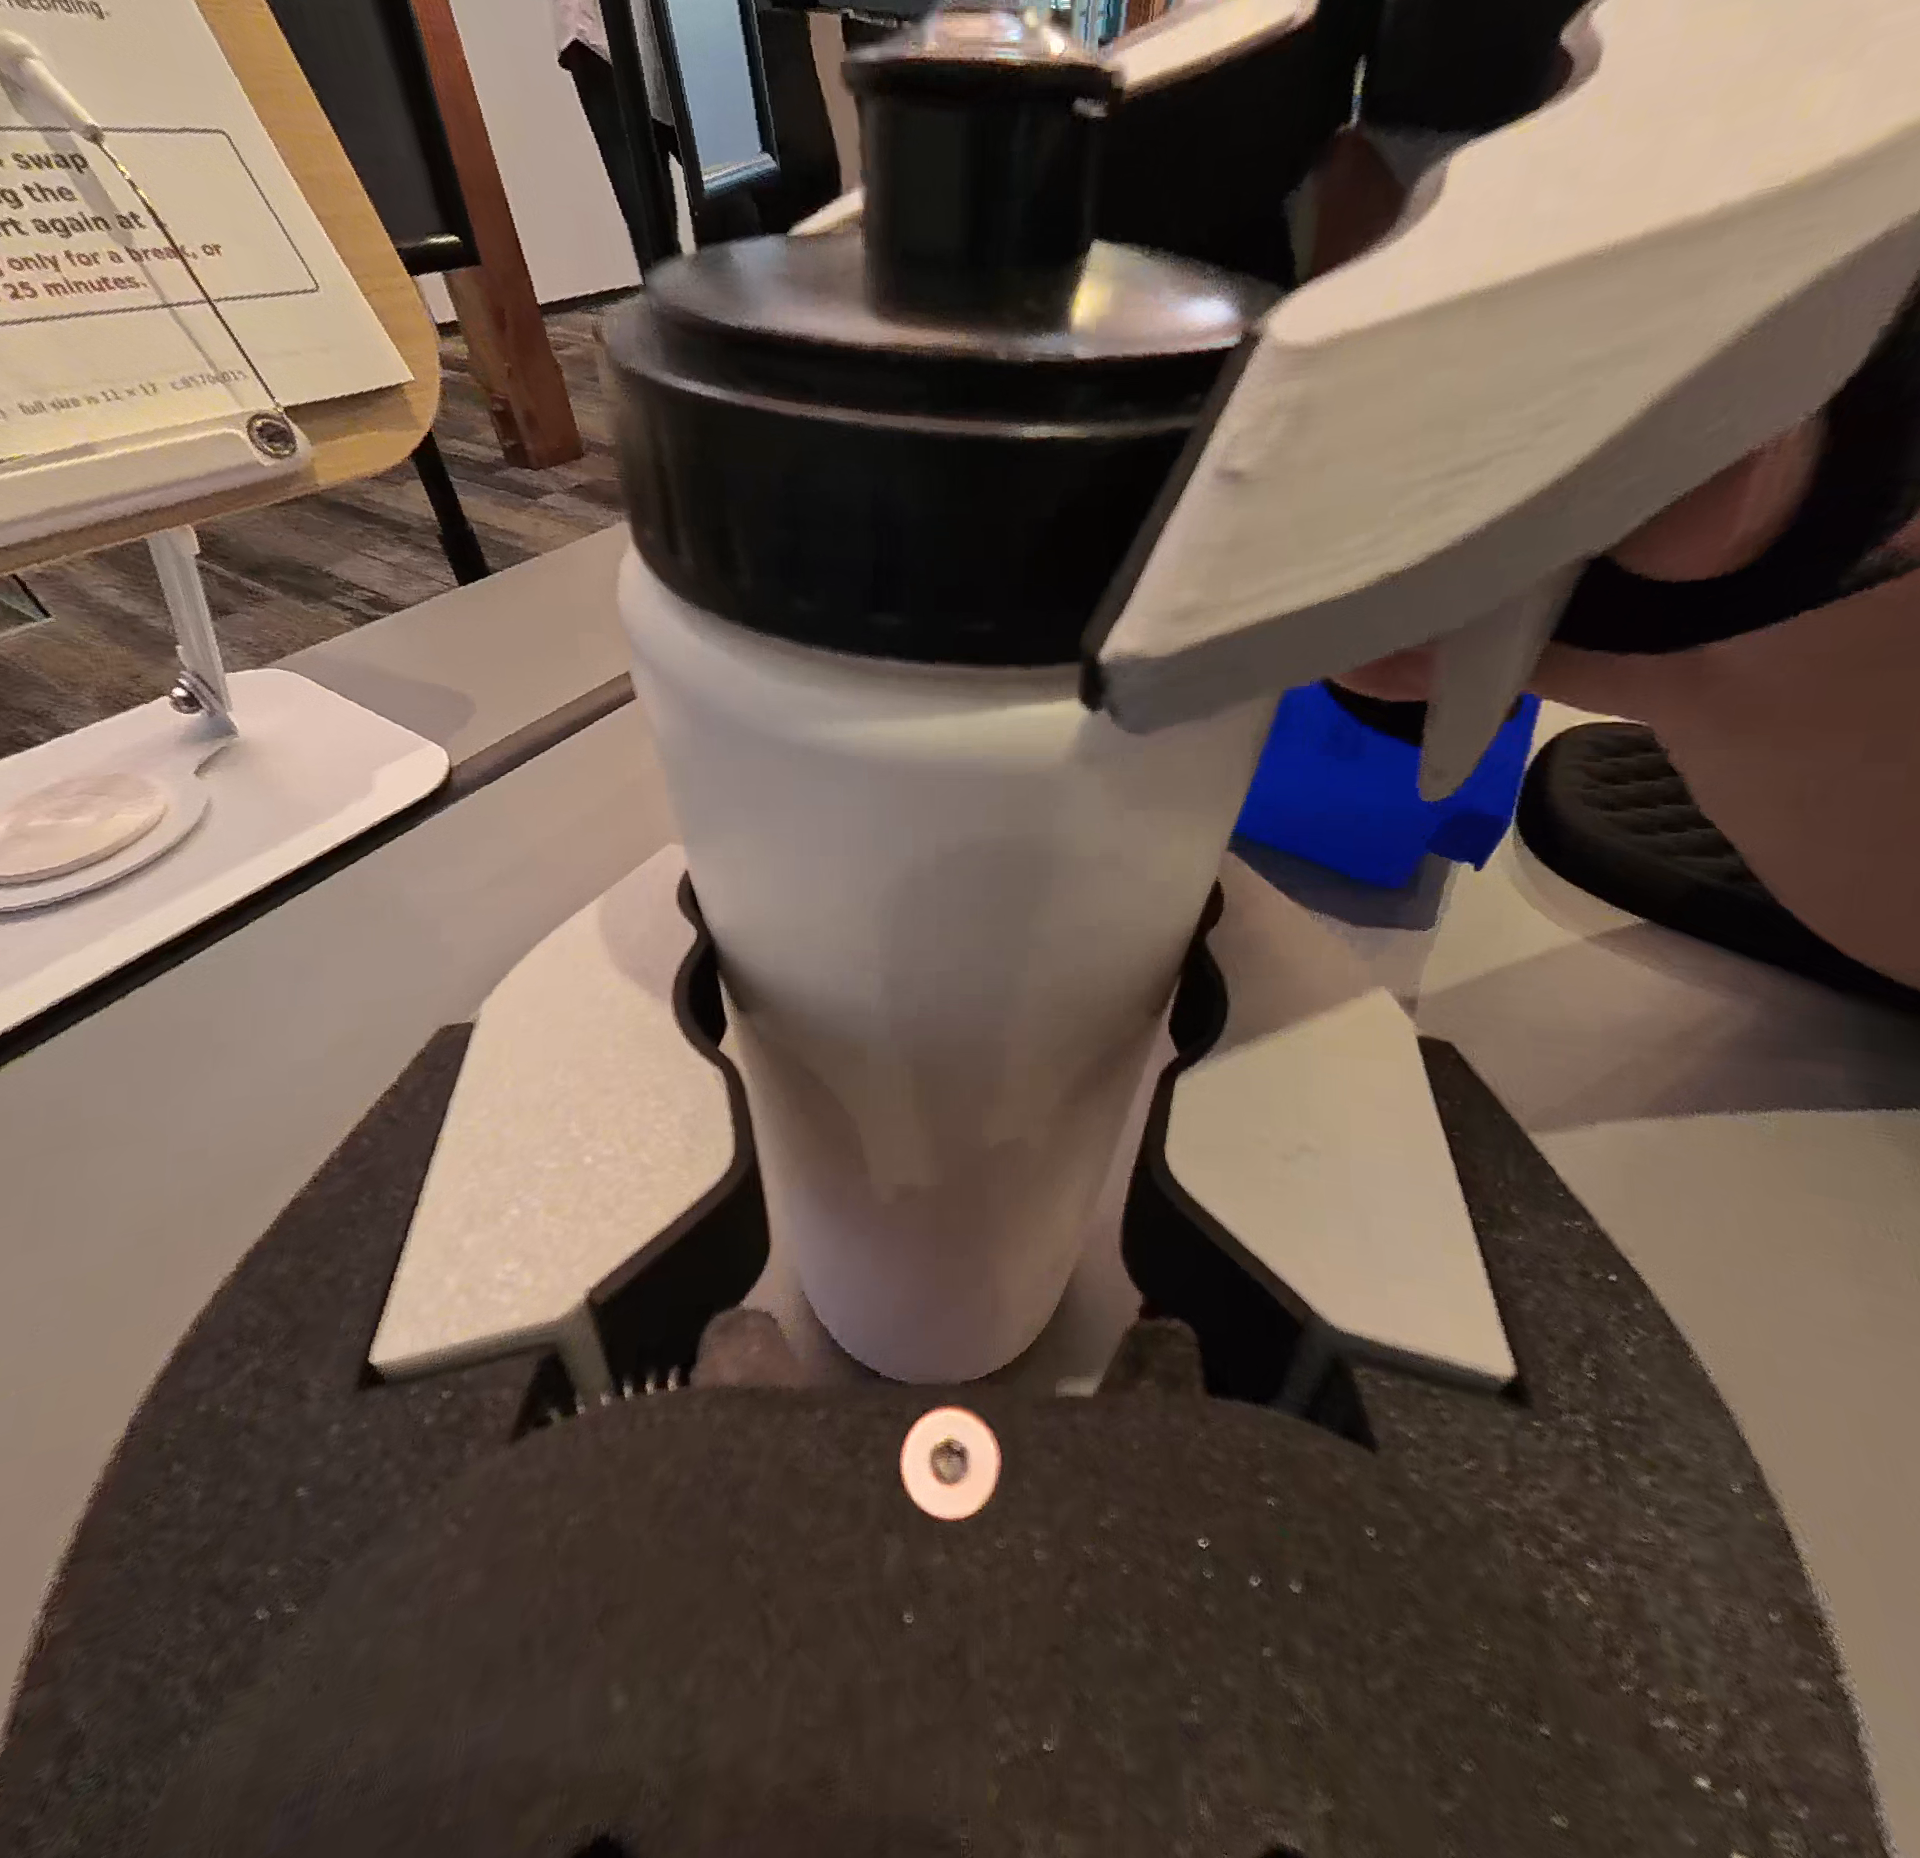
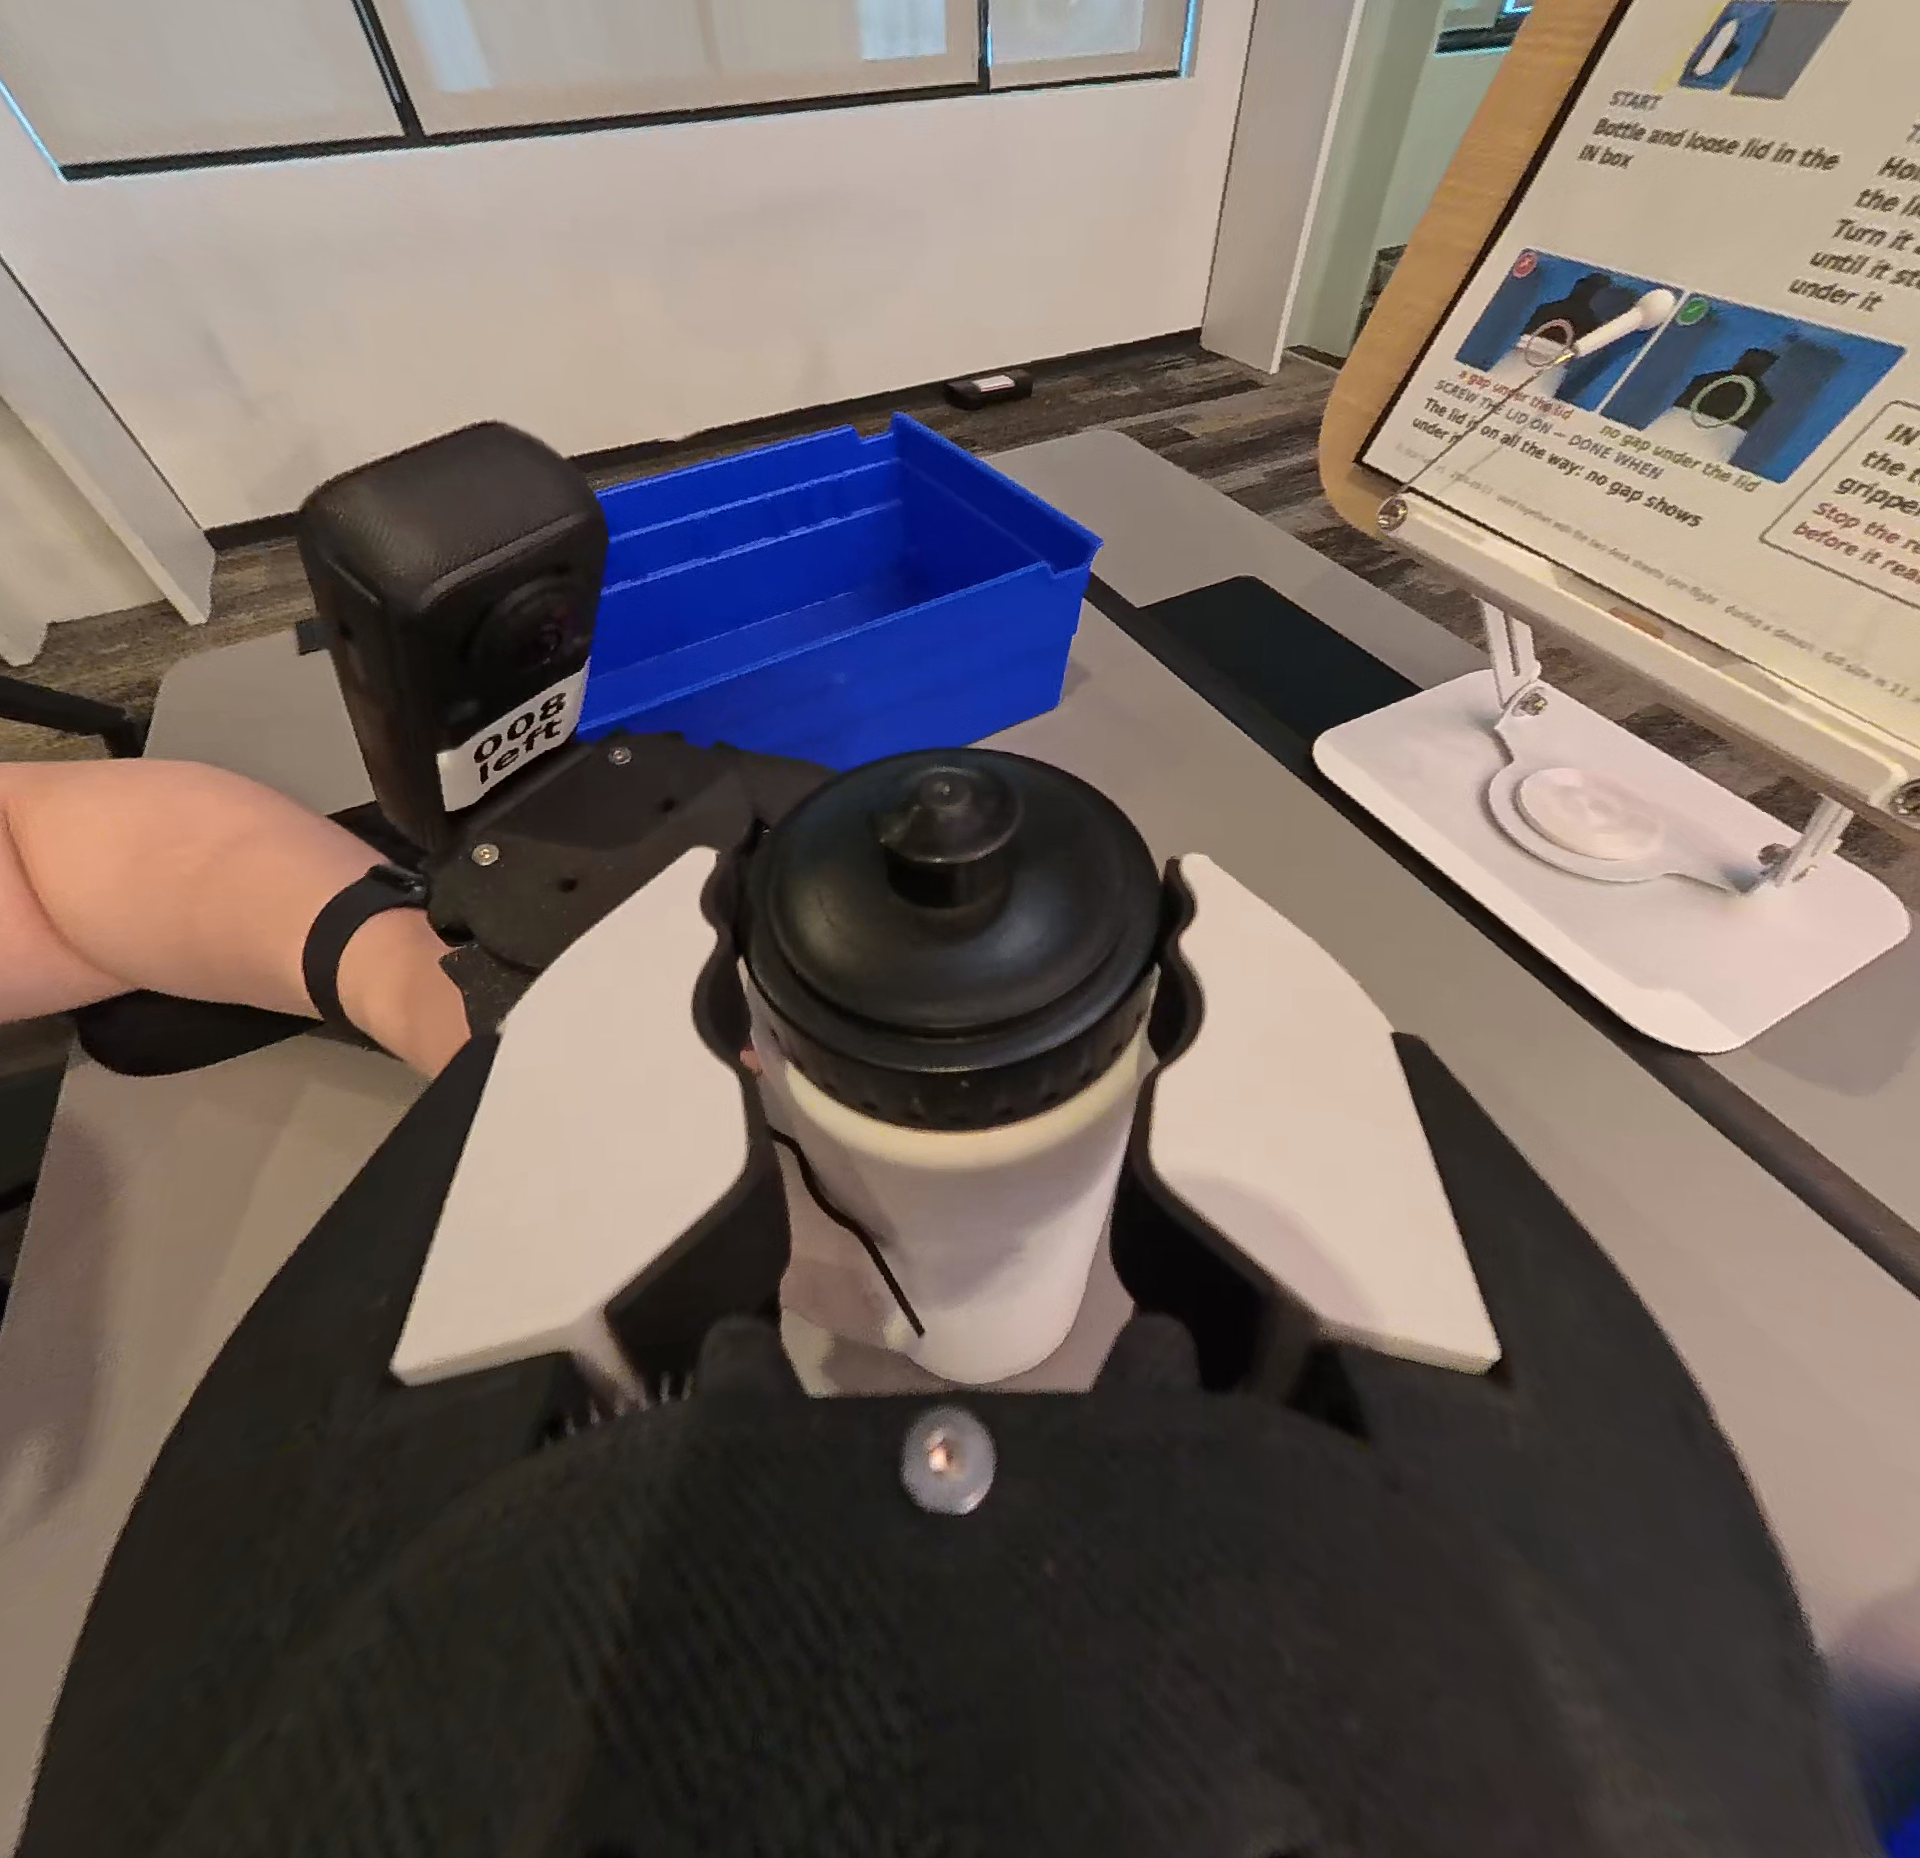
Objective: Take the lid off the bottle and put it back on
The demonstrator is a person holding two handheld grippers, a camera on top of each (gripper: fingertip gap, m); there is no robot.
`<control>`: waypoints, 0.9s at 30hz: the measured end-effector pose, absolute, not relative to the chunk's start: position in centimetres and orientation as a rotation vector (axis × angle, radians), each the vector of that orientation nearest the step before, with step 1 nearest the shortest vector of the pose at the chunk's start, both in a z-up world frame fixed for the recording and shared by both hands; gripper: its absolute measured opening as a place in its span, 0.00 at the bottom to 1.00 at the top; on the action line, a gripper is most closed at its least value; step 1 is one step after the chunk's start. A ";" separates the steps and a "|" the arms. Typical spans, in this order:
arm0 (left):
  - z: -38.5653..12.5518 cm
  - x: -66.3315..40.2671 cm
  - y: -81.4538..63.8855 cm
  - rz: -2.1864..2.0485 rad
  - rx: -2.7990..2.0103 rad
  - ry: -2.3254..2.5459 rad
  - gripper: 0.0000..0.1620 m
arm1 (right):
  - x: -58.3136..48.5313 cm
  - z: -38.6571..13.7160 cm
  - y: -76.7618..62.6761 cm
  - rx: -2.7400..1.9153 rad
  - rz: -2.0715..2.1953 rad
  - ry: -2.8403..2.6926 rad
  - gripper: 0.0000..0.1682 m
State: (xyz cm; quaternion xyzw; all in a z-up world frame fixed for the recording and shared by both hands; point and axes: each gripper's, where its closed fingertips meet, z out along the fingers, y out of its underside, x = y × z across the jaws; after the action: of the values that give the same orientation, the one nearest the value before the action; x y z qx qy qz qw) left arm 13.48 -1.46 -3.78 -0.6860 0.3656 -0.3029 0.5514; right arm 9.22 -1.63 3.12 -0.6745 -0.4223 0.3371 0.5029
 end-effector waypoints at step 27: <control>-4.0 15.5 -6.0 -0.999 -1.469 1.236 0.52 | 10.9 3.0 -6.6 -1.434 1.184 -1.478 0.47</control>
State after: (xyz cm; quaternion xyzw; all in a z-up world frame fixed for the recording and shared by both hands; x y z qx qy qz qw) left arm 15.55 -5.98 -3.96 -0.5994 0.5043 -0.4074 0.4696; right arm 10.95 -6.64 2.96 -0.5598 -0.5770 0.4624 0.3739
